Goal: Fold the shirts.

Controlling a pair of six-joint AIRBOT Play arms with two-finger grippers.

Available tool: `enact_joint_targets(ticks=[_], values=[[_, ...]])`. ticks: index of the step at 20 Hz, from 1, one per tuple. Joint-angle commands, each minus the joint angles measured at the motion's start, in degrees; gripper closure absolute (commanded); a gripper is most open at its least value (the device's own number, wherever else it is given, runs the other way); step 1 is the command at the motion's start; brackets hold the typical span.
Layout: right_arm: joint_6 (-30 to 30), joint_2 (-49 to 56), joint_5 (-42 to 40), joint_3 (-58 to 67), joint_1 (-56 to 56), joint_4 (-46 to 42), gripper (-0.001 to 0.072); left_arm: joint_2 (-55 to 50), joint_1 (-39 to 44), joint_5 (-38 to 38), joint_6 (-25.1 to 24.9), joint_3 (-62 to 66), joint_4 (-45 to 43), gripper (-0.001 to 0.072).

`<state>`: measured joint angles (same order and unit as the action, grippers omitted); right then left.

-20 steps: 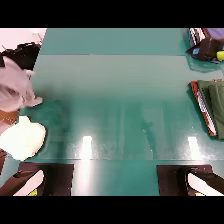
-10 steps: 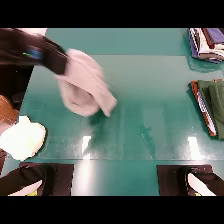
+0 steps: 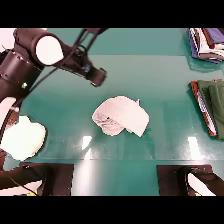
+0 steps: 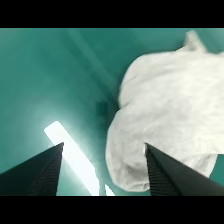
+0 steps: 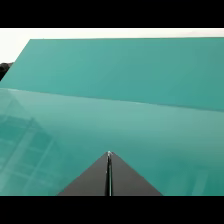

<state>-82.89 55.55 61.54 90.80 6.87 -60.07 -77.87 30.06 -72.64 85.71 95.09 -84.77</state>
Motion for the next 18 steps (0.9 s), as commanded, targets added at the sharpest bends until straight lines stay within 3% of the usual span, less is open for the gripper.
enact_joint_targets(ticks=[1,3,6,11,12,14,15,16,17,18], values=[[-0.02,-0.04,0.44,-0.04,0.04,0.02,0.0699,-0.66,-10.8,0.28,-0.94,-10.27,12.74,0.0121],[-0.02,-0.02,0.52,-0.04,0.04,0.04,0.0699,-0.66,-14.1,4.2,-4.42,-22.12,20.65,0.0121],[-0.02,-0.02,0.59,-0.04,0.04,0.02,0.0699,-1.03,-14.78,12.63,-7.19,-36.41,25.4,0.0122],[-0.02,-0.02,1.55,-0.04,0.04,0.02,0.0699,-5.49,-13.88,17.11,-14.25,-42.01,37.75,0.0134],[-0.02,-0.02,2.03,-0.04,0.04,0.02,0.0699,-6.05,-12.94,18.27,-14.21,-42.01,37.81,0.0233],[-0.02,-0.02,3.21,-0.04,0.02,-0.04,0.0699,-6.49,-11.17,20.61,-14.14,-41.99,37.88,0.0234],[-0.02,-0.02,3.93,-0.07,0.02,-0.22,0.0699,-6.47,-10.99,21.11,-13.84,-41.66,37.88,0.0306],[-0.04,-0.02,4.66,-0.15,0.02,-1.16,0.0699,-6.38,-11.21,21.0,-13.68,-40.87,37.75,0.0586],[-0.39,0.11,6.25,-0.2,0.04,-2.75,0.0699,-6.21,-11.74,20.48,-13.66,-39.39,37.11,0.0674],[-2.05,0.57,8.87,-0.24,0.04,-4.59,0.0699,-6.1,-12.68,18.88,-13.66,-37.29,36.24,0.0683]])
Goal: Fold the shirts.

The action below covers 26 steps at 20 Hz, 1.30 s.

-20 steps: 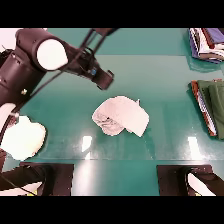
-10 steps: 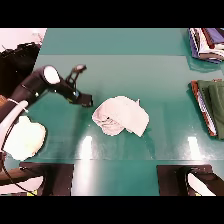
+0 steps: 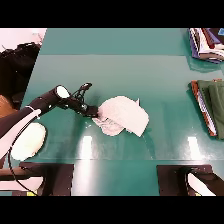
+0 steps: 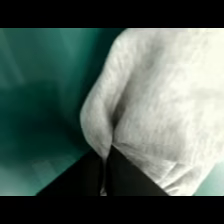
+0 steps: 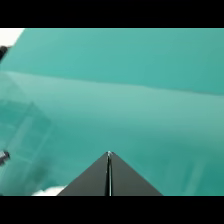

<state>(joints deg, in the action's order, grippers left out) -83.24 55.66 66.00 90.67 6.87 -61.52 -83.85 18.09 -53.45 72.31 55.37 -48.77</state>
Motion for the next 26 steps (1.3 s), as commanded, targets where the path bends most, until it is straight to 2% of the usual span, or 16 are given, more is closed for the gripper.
enact_joint_targets(ticks=[1,3,5,6,7,8,11,14,16,20,23,26], values=[[-3.15,1.36,8.57,-0.42,0.04,-5.05,0.0699,0.0,-2.19,-2.71,-0.11,5.4,-0.96,0.0683],[-3.34,2.71,15.39,-5.18,0.04,-7.08,0.0699,0.87,-4.98,-6.05,-0.02,11.06,-3.39,0.0683],[-3.32,3.63,17.05,-14.71,0.04,-6.93,0.0697,2.1,-6.82,-7.26,0.28,15.63,-5.75,0.0683],[-3.3,4.2,16.46,-20.17,0.26,-6.27,0.0635,2.69,-7.28,-7.41,0.28,17.22,-7.04,0.0683],[-3.28,5.27,14.71,-26.18,0.35,-4.24,0.0351,3.1,-7.3,-7.45,0.31,18.14,-7.87,0.0683],[-3.23,6.71,12.48,-31.58,0.72,-0.83,0.0217,3.32,-7.3,-7.08,0.31,18.49,-8.02,0.0683],[0.46,13.51,1.64,-43.32,4.57,8.98,0.0237,3.28,-7.3,-7.08,0.28,18.47,-8.24,0.0683],[4.55,20.59,-6.64,-45.68,9.77,18.64,0.0263,3.28,-7.3,-7.06,0.28,18.47,-8.28,0.0683],[6.01,25.29,-7.8,-43.43,12.55,22.62,0.0262,3.28,-7.3,-7.1,0.28,18.47,-8.28,0.0682],[6.4,31.65,-5.9,-36.83,16.63,22.84,0.0278,3.28,-7.3,-7.3,0.28,18.47,-8.28,0.0682],[8.09,32.2,-5.9,-33.51,17.66,22.32,0.0685,3.28,-7.3,-7.78,0.28,18.49,-8.28,0.0682],[8.72,30.95,-4.44,-29.18,16.37,19.85,0.07,4.68,-7.3,-7.91,0.63,19.15,-10.03,0.0684]])
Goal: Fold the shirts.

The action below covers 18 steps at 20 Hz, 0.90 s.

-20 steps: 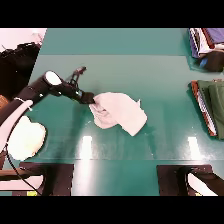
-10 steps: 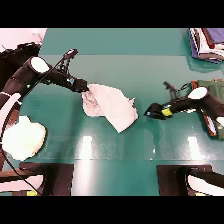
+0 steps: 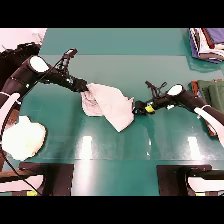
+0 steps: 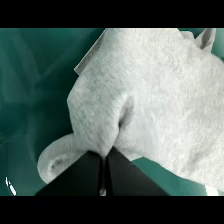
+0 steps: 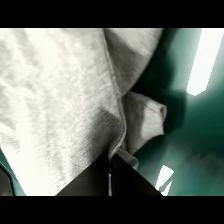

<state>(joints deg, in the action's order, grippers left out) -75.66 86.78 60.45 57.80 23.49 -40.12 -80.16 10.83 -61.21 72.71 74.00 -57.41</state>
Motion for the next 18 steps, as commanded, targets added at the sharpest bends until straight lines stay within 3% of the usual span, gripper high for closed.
enact_joint_targets(ticks=[1,5,12,18], values=[[1.07,-1.51,1.84,5.79,-1.2,-2.95,0.0701,2.69,-0.04,-0.13,1.14,1.62,-3.96,0.0683],[-1.4,-11.52,4.48,17.9,-6.82,-10.62,0.0701,13.0,-0.04,-0.68,2.29,10.84,-11.13,0.0683],[-1.92,-27.61,5.73,35.91,-10.73,-13.09,0.0701,29.18,0.13,-1.92,2.29,24.37,-9.57,0.0683],[-8.44,-33.33,7.48,44.37,-10.73,-25.0,0.0701,32.17,0.13,-7.67,2.34,26.77,-4.46,0.0683]])
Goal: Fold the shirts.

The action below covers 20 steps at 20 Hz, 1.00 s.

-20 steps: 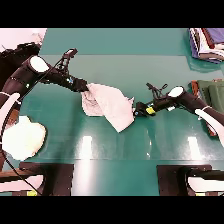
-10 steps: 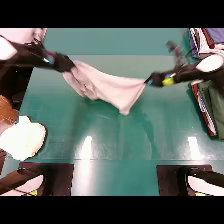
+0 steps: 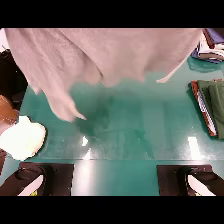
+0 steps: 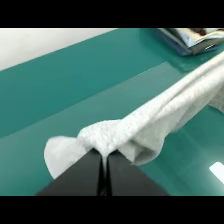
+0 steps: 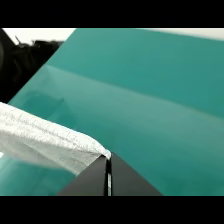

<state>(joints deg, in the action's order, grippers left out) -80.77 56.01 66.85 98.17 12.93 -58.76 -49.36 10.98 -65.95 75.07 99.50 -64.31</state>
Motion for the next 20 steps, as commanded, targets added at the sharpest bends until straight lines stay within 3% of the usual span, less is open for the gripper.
enact_joint_targets(ticks=[1,6,10,15,19,20], values=[[-3.96,-2.27,1.88,5.18,-0.17,-7.5,0.0702,1.2,-0.02,-3.5,0.02,0.72,2.6,0.0683],[-8.11,8.15,7.58,8.55,-0.17,-7.3,0.0702,-2.86,-0.02,-7.19,1.07,-10.08,2.67,0.0683],[-8.31,24.15,13.27,8.57,0.87,-7.43,0.0701,-10.86,-0.02,-6.75,0.68,-24.98,1.97,0.0683],[-7.67,41.57,5.75,8.59,1.73,-6.86,0.0702,-28.44,-0.09,6.8,-6.03,-30.99,1.33,0.0682],[-7.69,47.52,0.72,8.61,1.49,-6.69,0.0699,-36.24,-0.7,19.34,-5.09,-29.62,-1.77,0.0679],[-7.69,47.95,0.57,8.61,1.49,-6.32,0.0693,-36.46,-1.38,20.31,-4.31,-28.98,-2.08,0.0506]])
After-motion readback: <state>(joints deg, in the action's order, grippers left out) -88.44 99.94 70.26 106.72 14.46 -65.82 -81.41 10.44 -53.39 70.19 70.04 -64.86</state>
